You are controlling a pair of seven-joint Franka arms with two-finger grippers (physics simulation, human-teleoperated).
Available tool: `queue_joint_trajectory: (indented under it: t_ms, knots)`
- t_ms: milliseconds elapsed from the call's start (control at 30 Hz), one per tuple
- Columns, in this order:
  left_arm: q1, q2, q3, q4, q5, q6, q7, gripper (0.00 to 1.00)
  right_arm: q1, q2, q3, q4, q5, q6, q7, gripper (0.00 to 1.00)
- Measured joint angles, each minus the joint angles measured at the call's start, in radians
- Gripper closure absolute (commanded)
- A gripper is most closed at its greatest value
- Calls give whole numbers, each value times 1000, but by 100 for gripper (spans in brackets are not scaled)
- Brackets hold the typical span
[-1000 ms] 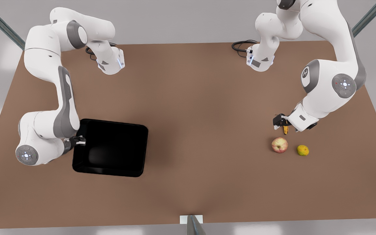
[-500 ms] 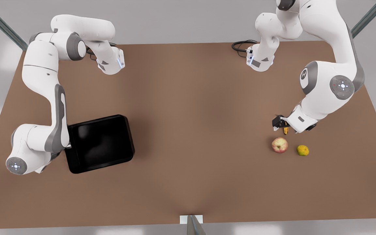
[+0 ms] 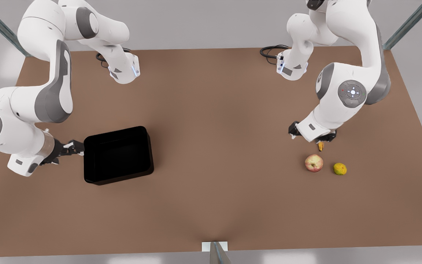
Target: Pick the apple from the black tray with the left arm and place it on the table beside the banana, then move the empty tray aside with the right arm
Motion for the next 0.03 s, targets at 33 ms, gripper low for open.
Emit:
queue_joint_trajectory:
  t_ms: [33]
  knots:
    - [0, 5, 0, 2, 1, 2, 0, 0, 1, 0, 1, 0, -1, 12, 11, 0]
